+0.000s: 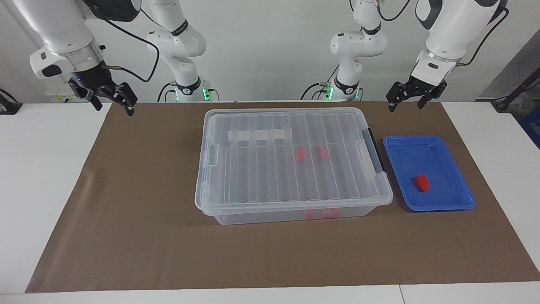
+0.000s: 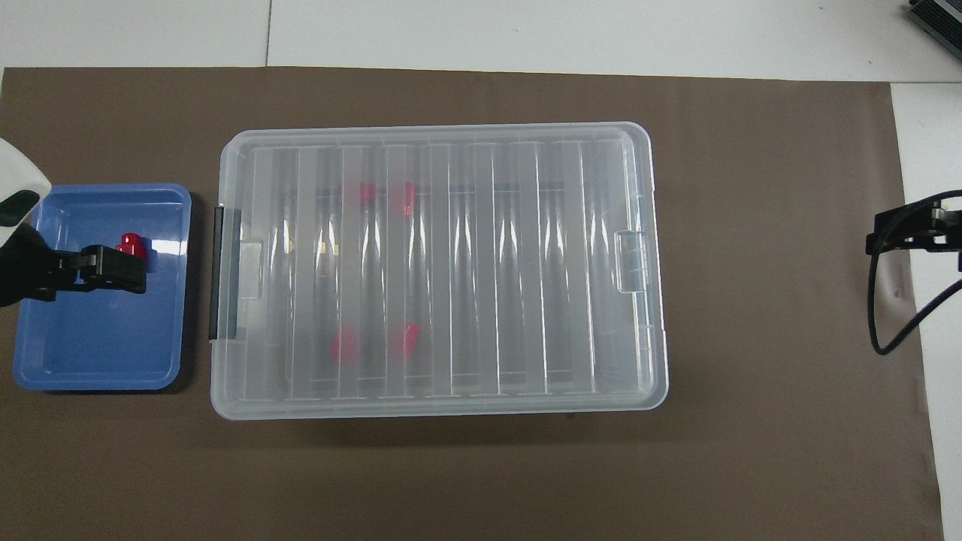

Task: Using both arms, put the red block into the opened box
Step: 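Reach the right gripper to the edge of the clear lid, then slide the clear lid toward the right arm to open the box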

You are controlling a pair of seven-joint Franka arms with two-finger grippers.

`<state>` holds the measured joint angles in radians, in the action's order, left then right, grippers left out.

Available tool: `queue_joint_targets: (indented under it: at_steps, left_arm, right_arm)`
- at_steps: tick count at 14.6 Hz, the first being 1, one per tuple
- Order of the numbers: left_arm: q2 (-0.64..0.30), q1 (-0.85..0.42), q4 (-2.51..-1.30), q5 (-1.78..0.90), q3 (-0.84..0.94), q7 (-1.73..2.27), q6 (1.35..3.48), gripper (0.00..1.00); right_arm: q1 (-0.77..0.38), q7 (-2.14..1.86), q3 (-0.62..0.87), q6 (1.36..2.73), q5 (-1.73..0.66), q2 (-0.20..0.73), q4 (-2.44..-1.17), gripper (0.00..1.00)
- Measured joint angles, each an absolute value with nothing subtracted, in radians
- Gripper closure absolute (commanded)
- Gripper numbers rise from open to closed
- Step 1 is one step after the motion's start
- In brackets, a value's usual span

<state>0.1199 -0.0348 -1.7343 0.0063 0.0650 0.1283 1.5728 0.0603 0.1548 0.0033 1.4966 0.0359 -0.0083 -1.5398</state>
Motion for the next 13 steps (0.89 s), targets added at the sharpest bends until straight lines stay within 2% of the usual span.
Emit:
queue_joint_targets:
  at_steps: [5, 13]
  left_arm:
    - [0.120, -0.035, -1.734, 0.006, 0.065, 0.128, 1.573, 0.00]
    - [0.120, -0.035, -1.734, 0.006, 0.065, 0.128, 1.573, 0.00]
  right_arm:
    - [0.052, 0.155, 0.019, 1.528, 0.035, -0.008, -1.550, 0.04]
    - [-0.045, 0.209, 0.028, 1.742, 0.023, 0.006, -1.669, 0.05]
